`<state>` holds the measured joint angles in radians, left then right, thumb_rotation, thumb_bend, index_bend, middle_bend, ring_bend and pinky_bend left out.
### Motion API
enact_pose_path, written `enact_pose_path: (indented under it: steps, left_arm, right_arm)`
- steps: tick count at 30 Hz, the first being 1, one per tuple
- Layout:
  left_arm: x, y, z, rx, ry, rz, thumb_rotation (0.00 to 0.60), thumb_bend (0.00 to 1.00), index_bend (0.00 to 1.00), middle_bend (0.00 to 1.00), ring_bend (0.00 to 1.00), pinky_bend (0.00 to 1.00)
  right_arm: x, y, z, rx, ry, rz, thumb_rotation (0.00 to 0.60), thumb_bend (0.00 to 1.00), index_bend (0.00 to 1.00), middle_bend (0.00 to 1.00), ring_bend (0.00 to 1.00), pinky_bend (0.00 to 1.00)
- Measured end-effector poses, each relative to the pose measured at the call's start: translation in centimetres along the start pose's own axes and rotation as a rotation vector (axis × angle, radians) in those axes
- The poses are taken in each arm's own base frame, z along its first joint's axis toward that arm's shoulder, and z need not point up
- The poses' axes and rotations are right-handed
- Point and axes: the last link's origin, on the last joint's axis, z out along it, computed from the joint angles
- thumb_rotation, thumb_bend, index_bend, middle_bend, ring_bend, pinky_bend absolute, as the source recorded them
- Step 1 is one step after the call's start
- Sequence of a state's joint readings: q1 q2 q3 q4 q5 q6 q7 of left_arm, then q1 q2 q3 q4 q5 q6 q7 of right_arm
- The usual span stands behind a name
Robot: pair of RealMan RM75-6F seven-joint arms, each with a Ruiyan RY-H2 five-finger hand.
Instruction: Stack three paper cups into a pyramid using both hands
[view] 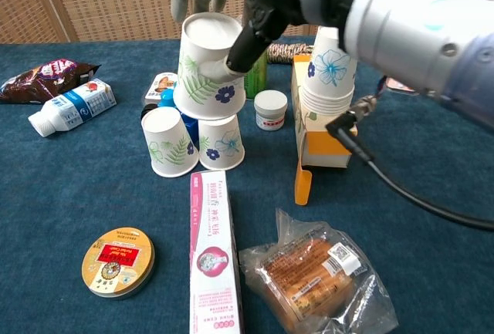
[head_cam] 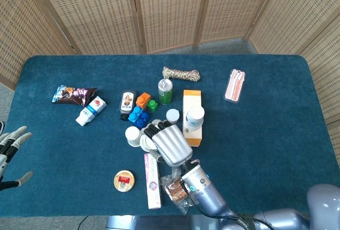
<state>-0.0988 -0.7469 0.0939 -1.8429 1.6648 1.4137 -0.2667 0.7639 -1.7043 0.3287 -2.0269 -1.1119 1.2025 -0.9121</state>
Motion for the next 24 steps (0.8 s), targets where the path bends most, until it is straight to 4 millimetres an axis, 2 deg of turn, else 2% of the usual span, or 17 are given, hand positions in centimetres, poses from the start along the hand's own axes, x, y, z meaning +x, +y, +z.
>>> enact_pose_path:
  steps: [13,19,24]
  left_arm:
    - [0.0,-0.3,0.1,0.005,-0.008,-0.006,0.6,0.31,0.08,0.0,0.0,0.0]
    - [0.0,-0.4,0.3,0.01,-0.015,-0.009,0.6,0.31,0.08,0.0,0.0,0.0]
    - [0.0,-0.6,0.6,0.018,-0.021,-0.018,0.6,0.31,0.08,0.0,0.0,0.0]
  right_arm:
    - [-1.0,-0.4,2.9,-0.038,-0.022,-0.052,0.6,0.35,0.34,0.44,0.29,0.44]
    - [-1.9,-0.1,4.1,-0.068,-0.039,-0.069,0.6,0.35,0.34,0.44,0.29,0.44]
    - [-2.9,-0.6,5.2,-0.078,-0.055,-0.079,0.6,0.36,0.34,0.44,0.29,0.44]
